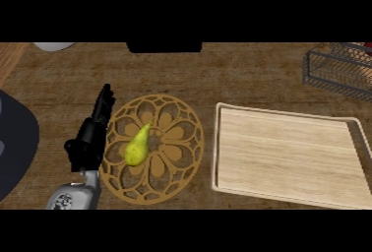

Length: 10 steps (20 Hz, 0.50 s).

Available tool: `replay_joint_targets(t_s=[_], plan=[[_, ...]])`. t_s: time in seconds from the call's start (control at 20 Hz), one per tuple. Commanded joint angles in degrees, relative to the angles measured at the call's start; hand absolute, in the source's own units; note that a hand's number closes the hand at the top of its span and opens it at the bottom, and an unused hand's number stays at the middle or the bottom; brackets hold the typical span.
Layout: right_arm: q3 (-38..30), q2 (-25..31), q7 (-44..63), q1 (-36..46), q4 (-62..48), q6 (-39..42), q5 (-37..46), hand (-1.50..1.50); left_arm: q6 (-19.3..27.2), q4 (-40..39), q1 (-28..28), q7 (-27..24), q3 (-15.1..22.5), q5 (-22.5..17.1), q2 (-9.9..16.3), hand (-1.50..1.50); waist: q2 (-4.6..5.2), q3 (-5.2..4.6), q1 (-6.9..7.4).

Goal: Pick the tomato from the tray and place it in the tiered basket

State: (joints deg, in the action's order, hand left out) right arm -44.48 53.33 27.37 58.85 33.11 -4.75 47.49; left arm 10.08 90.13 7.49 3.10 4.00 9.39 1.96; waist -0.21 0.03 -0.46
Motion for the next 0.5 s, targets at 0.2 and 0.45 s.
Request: replay_joint_targets(t_s=[0.2,0.45], plan=[[-13.9,6.9,-6.6,-16.9,6.0,7.6,-12.7,-1.50,0.0,1.7,-4.1,-1.2,-0.5,-0.4,0.2,0.00,-0.66,-0.02,-2.34],[-23.9,7.2,-11.2,-30.3,10.5,16.2,-20.1,-1.50,1.5,-0.1,-1.3,0.0,-1.2,0.6,-0.1,0.00,-0.60,0.01,-3.57]])
